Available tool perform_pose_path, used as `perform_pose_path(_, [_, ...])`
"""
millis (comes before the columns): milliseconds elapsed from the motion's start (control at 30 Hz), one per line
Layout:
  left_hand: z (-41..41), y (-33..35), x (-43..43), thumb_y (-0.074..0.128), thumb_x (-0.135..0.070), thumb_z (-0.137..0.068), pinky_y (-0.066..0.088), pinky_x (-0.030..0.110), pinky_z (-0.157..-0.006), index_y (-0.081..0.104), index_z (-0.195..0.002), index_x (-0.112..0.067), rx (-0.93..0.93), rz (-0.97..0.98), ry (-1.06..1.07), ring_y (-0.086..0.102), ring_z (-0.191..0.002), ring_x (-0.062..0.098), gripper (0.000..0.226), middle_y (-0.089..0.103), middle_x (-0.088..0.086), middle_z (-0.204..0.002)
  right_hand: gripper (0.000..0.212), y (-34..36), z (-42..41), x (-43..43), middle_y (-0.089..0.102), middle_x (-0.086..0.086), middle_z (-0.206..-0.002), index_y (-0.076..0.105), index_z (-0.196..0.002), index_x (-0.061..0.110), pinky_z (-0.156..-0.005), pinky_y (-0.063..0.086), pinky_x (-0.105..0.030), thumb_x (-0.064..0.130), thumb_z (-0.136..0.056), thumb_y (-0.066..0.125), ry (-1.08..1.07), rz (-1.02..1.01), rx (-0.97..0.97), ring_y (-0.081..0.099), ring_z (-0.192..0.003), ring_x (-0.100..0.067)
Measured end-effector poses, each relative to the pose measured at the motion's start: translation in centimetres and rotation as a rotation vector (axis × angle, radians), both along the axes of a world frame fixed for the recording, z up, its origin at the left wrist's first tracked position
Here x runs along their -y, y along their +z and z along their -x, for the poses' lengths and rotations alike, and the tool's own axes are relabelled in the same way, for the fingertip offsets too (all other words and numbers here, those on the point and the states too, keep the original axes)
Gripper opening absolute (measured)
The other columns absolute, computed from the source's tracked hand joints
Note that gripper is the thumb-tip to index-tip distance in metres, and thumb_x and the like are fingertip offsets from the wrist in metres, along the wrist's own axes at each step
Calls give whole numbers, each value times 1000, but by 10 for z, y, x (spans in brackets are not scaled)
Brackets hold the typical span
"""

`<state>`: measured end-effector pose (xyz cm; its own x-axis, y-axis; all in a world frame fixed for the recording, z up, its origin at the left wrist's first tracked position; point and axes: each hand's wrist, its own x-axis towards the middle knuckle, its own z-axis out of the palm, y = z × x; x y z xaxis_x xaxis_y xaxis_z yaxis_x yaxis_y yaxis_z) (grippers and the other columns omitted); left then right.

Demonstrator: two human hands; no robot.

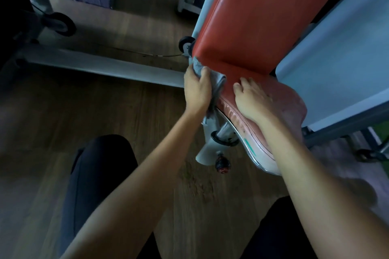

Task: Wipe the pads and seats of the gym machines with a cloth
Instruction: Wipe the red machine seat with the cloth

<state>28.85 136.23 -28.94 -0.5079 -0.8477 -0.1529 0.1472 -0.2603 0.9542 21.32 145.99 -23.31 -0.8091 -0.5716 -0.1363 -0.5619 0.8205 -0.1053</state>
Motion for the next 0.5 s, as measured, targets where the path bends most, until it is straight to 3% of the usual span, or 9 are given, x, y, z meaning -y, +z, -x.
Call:
perform_pose_path(67, [8, 1, 23, 52, -44, -81, 53, 50, -95, 59, -105, -23, 74, -79, -42, 67, -98, 24, 33, 68, 7, -105, 52, 1, -1, 0, 26, -1, -159, 28, -152, 22, -118, 14, -53, 41, -104, 21, 4, 19, -21, 21, -147, -23])
perform_pose_path(133, [3, 4, 8, 50, -44, -86, 50, 49, -101, 59, -119, -16, 76, -90, 18, 65, -108, 24, 43, 67, 8, -114, 52, 2, -1, -2, 27, 0, -159, 31, -151, 22, -117, 16, -52, 42, -104, 24, 3, 31, -27, 24, -146, -24])
perform_pose_path(200, [-7, 6, -30, 48, -41, -96, 35, 44, -116, 42, -144, -11, 35, -22, 91, 47, -134, 24, 57, 51, 12, -143, 51, 0, 1, -1, 28, 0, -159, 33, -150, 21, -118, 18, -53, 42, -104, 27, 16, 52, -27, 25, -146, -24])
perform_pose_path(267, [-14, 5, -68, 46, -36, -102, 21, 35, -123, 20, -156, -11, -14, 44, 116, 24, -149, 20, 65, 28, 10, -160, 49, -1, 2, -1, 30, 0, -159, 36, -149, 21, -118, 19, -52, 39, -104, 30, 26, 84, -19, 27, -146, -24])
perform_pose_path(333, [-12, 6, -54, 47, -32, -102, 29, 35, -119, 28, -152, -10, -31, 57, 138, 34, -143, 20, 58, 38, 10, -153, 47, 3, 3, -3, 31, 1, -159, 39, -149, 21, -119, 20, -48, 37, -104, 33, 39, 119, -1, 26, -146, -21])
perform_pose_path(433, [2, 3, 1, 49, -36, -98, 48, 36, -98, 54, -128, -10, 35, -93, 64, 60, -116, 24, 40, 62, 7, -120, 47, 17, 9, -18, 32, 7, -158, 42, -148, 27, -118, 19, -34, 40, -103, 40, 125, 112, 59, 28, -146, -14])
perform_pose_path(500, [-1, 6, -2, 48, -42, -97, 49, 39, -99, 56, -126, -11, 61, -113, 53, 62, -113, 23, 43, 65, 7, -119, 45, 21, 13, -32, 38, 11, -154, 47, -144, 32, -116, 22, -30, 43, -101, 45, 174, 142, 102, 33, -143, -11])
